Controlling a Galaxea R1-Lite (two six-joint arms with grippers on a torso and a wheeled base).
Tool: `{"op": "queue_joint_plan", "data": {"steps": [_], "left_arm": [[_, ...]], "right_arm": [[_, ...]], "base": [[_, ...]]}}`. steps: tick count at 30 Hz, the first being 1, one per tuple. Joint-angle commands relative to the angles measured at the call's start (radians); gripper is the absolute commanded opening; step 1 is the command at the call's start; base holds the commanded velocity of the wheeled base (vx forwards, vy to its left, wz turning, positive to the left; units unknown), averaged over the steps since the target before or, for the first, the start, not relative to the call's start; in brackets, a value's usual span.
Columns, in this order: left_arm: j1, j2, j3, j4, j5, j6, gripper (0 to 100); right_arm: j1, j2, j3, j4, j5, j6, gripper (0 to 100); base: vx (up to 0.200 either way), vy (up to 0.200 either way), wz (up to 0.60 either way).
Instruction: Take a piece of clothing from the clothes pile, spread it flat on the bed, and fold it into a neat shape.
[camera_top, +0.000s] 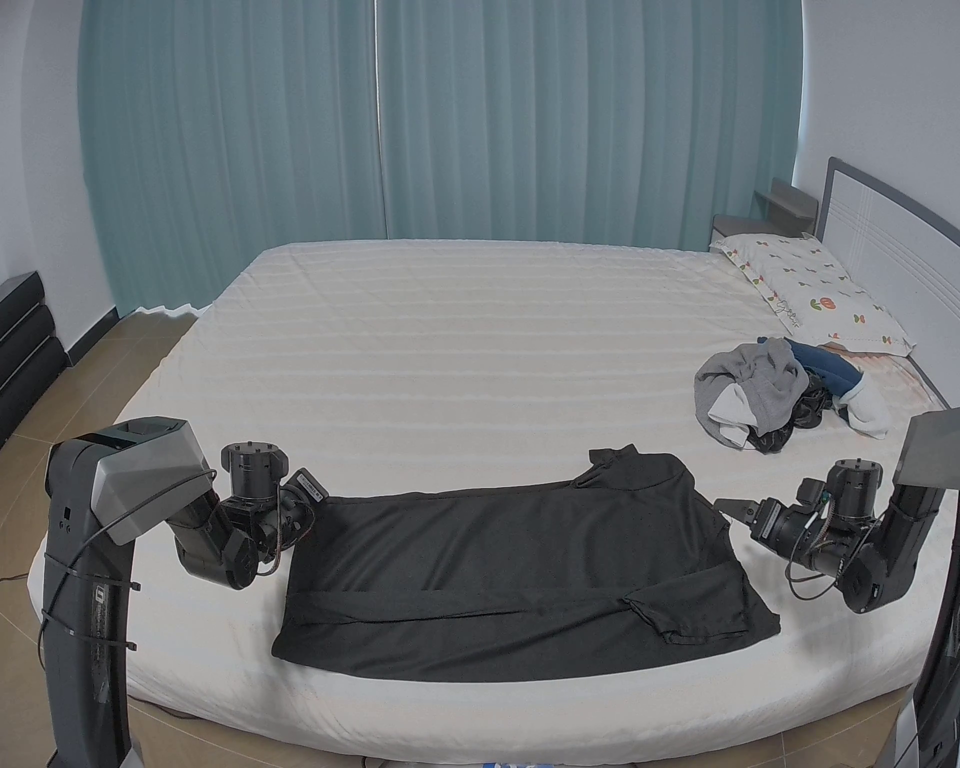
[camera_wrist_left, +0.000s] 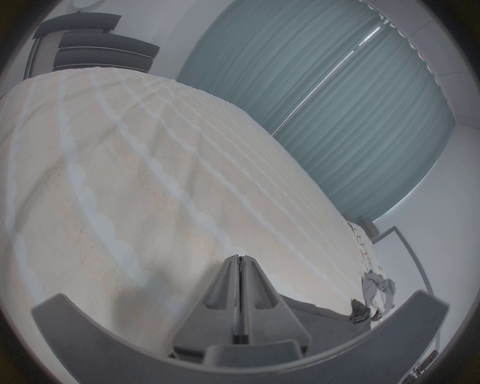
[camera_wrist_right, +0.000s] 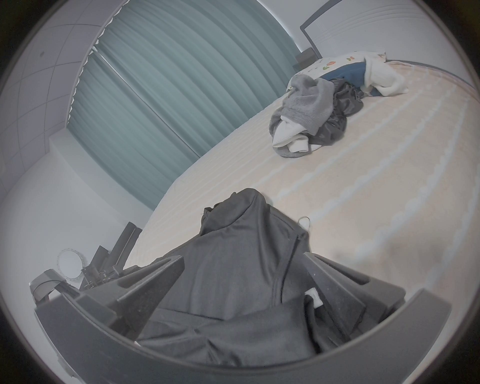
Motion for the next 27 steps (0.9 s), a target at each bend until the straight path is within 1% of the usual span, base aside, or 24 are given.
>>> {"op": "queue_joint_plan", "data": {"steps": [1,2,3,5,6,7,12,13,14,16,17,19,20,23,27], "left_arm": [[0.021,-0.036,0.035,-0.037,0.002,-0.035,0],[0.024,-0.045,0.044,-0.039,0.002,-0.065,0],[0.024,-0.046,0.044,-0.039,0.002,-0.066,0],[0.03,-0.054,0.057,-0.04,-0.002,-0.121,0],[0.03,-0.054,0.057,-0.04,-0.002,-0.124,0],[0.039,-0.051,0.055,-0.042,-0.012,-0.14,0],[0.053,-0.051,0.058,-0.042,-0.019,-0.144,0],[0.053,-0.051,0.058,-0.042,-0.019,-0.144,0],[0.053,-0.049,0.06,-0.042,-0.019,-0.144,0],[0.053,-0.049,0.06,-0.042,-0.019,-0.144,0],[0.053,-0.051,0.06,-0.042,-0.019,-0.147,0],[0.053,-0.051,0.06,-0.042,-0.019,-0.149,0],[0.052,-0.052,0.061,-0.042,-0.019,-0.155,0],[0.052,-0.051,0.063,-0.042,-0.019,-0.157,0],[0.053,-0.051,0.063,-0.042,-0.019,-0.158,0]], "right_arm": [[0.058,0.06,-0.171,0.106,-0.047,0.0,100],[0.072,0.096,-0.244,0.155,-0.067,0.0,100],[0.074,0.1,-0.25,0.16,-0.069,0.0,100],[0.086,0.163,-0.37,0.224,-0.093,-0.011,100],[0.086,0.166,-0.376,0.227,-0.095,-0.011,100],[0.086,0.2,-0.441,0.267,-0.103,-0.017,100],[0.078,0.281,-0.609,0.367,-0.147,-0.025,100],[0.078,0.281,-0.609,0.367,-0.147,-0.025,100],[0.081,0.312,-0.671,0.382,-0.158,-0.025,100],[0.083,0.33,-0.697,0.391,-0.164,-0.023,100],[0.087,0.373,-0.757,0.408,-0.184,-0.023,100],[0.087,0.386,-0.772,0.413,-0.19,-0.023,100],[0.09,0.413,-0.827,0.427,-0.201,-0.023,100],[0.09,0.425,-0.87,0.462,-0.196,-0.019,100],[0.092,0.453,-0.932,0.468,-0.193,0.021,100]], "base": [[0.0,0.0,0.0],[0.0,0.0,0.0],[0.0,0.0,0.0],[0.0,0.0,0.0],[0.0,0.0,0.0],[0.0,0.0,0.0],[0.0,0.0,0.0],[0.0,0.0,0.0],[0.0,0.0,0.0],[0.0,0.0,0.0],[0.0,0.0,0.0],[0.0,0.0,0.0],[0.0,0.0,0.0],[0.0,0.0,0.0],[0.0,0.0,0.0]]}}
